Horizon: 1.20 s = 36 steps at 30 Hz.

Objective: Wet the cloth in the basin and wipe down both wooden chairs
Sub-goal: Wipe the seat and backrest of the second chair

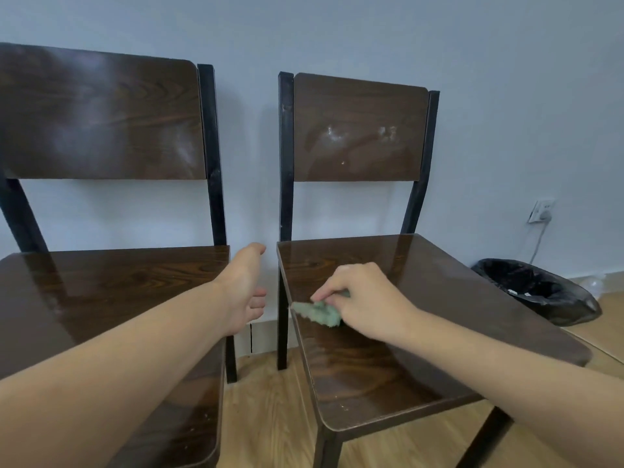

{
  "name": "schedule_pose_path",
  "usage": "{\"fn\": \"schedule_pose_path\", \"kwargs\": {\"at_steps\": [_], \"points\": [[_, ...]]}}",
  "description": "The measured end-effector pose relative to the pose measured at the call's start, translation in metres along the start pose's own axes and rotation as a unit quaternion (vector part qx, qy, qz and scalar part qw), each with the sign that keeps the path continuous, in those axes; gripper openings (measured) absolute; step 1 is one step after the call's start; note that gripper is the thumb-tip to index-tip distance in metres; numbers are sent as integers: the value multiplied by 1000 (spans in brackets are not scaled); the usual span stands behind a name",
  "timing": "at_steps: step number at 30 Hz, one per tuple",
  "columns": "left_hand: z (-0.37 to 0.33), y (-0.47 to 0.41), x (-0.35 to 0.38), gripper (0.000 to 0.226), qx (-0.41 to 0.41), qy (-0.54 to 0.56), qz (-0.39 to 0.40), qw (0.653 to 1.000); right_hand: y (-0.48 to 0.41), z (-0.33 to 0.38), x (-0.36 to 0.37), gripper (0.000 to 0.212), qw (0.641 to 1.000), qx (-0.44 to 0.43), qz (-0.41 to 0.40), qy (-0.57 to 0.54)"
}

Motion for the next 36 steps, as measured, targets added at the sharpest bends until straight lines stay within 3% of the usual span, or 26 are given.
{"fn": "schedule_pose_path", "kwargs": {"at_steps": [4, 6, 8, 13, 16, 18, 21, 23, 26, 27, 28, 31, 32, 33, 36], "points": [[-17, -6, -11, 75, 21, 5, 0, 1000, 66, 75, 43, 32, 977, -116, 167, -57], [-29, -13, -16, 72, 38, 1, 0, 999, 67, 81, 41, 31, 967, -117, 189, -123], [-44, -21, -21, 69, 59, -13, -9, 998, 40, 68, 22, 33, 973, -102, 131, -160], [-94, -45, -34, 50, 119, -26, -61, 991, -71, 10, -64, 39, 988, -52, -110, -100], [-144, -59, -41, 38, 177, -58, -110, 976, -127, 9, -136, 26, 954, -84, -265, -115], [-182, -64, -40, 45, 235, -96, -135, 958, -161, 26, -178, 25, 920, -144, -357, -77], [-220, -73, -24, 44, 282, -131, -134, 941, -197, 39, -196, 35, 882, -207, -421, -53], [-226, -79, -17, 30, 283, -139, -123, 941, -197, 43, -163, 32, 873, -275, -403, -16], [-229, -87, -18, 31, 283, -140, -127, 940, -177, 27, -80, 41, 884, -370, -245, 149], [-228, -89, -18, 32, 282, -141, -124, 941, -173, 15, -82, 45, 879, -380, -231, 174], [-227, -90, -18, 31, 284, -140, -117, 941, -176, 7, -104, 43, 873, -378, -257, 170], [-227, -99, -14, 26, 305, -145, -107, 935, -190, -5, -202, 30, 833, -264, -481, 67], [-227, -102, -13, 26, 312, -151, -111, 931, -192, 1, -208, 30, 825, -240, -510, 26], [-226, -104, -13, 25, 318, -158, -117, 928, -193, 15, -192, 29, 826, -260, -500, 21], [-225, -106, -11, 28, 318, -190, -130, 920, -177, 28, -91, 26, 858, -394, -306, 126]]}}
Point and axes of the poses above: each hand's wrist, its own y-axis away from the middle knuckle, its own x-axis out of the palm, z = x × y, the point moved 10 cm from there along -y, towards the middle knuckle, and after that the axes turned 15 degrees about -y, right-handed, at the moved point
